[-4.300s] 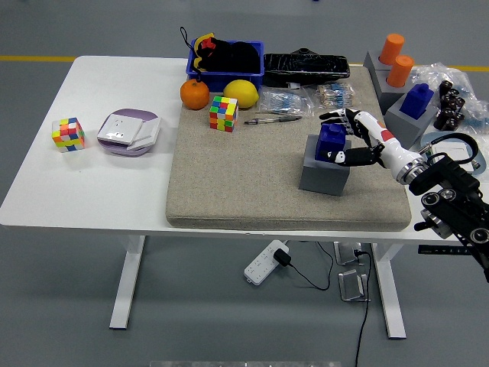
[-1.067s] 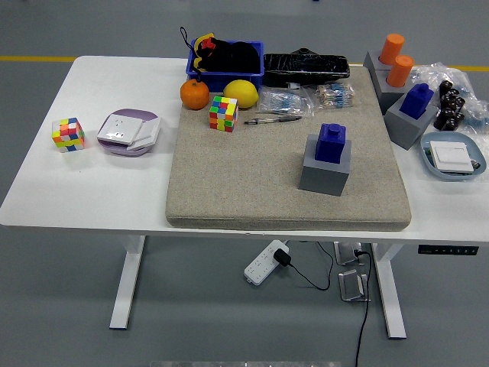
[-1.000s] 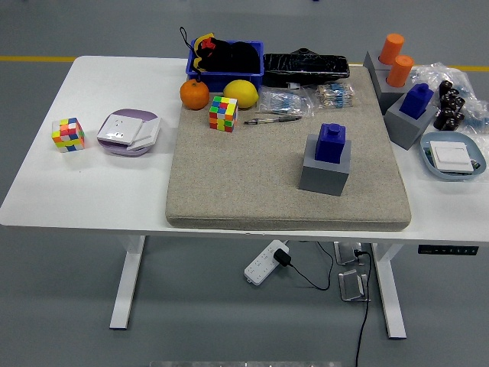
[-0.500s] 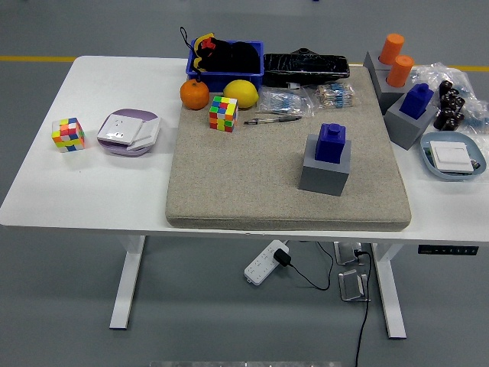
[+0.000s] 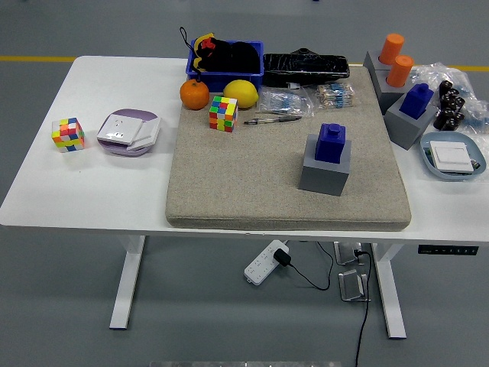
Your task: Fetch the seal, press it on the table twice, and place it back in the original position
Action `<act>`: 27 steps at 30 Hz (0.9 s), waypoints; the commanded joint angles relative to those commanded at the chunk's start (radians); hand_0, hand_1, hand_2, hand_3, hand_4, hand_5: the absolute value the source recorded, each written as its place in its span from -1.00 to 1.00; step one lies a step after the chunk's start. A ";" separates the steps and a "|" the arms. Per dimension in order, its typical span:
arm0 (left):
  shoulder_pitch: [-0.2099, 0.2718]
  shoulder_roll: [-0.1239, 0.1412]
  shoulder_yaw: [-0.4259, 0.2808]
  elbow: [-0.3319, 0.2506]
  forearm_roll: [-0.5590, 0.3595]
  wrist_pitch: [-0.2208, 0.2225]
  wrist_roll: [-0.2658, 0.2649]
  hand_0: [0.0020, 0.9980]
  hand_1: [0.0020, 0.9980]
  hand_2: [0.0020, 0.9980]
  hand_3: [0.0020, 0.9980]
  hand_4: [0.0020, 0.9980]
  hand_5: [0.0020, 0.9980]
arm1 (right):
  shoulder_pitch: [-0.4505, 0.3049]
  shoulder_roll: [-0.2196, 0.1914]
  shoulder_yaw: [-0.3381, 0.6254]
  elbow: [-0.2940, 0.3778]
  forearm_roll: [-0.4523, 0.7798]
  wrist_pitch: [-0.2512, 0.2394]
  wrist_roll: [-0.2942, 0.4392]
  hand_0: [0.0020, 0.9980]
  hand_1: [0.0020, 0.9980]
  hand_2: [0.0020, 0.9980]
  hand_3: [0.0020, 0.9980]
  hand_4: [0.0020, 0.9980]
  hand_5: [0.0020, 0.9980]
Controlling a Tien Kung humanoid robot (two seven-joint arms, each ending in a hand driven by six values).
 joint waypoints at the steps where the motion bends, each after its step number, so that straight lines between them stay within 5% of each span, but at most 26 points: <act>1: 0.000 -0.001 -0.004 0.001 0.002 0.002 0.001 0.35 0.28 0.21 0.29 0.38 -0.61 | 0.001 -0.001 0.000 0.001 0.001 0.001 0.000 0.61 0.52 0.53 0.43 1.00 -0.35; 23: -0.009 -0.016 -0.082 0.018 -0.029 0.128 -0.061 0.36 0.38 0.27 0.30 0.37 -0.59 | -0.009 -0.005 0.010 0.014 0.006 0.002 -0.002 0.57 0.50 0.50 0.41 0.98 -0.41; 24: -0.008 -0.018 -0.081 0.020 -0.027 0.147 -0.074 0.48 0.57 0.55 0.46 0.36 -0.60 | -0.009 -0.004 0.010 0.014 0.006 0.002 -0.003 0.57 0.50 0.50 0.40 0.96 -0.43; 27: -0.007 -0.023 -0.083 0.024 -0.029 0.183 -0.100 0.48 0.57 0.55 0.46 0.36 -0.60 | -0.010 -0.003 0.008 0.013 0.005 0.000 -0.004 0.57 0.50 0.50 0.40 0.96 -0.43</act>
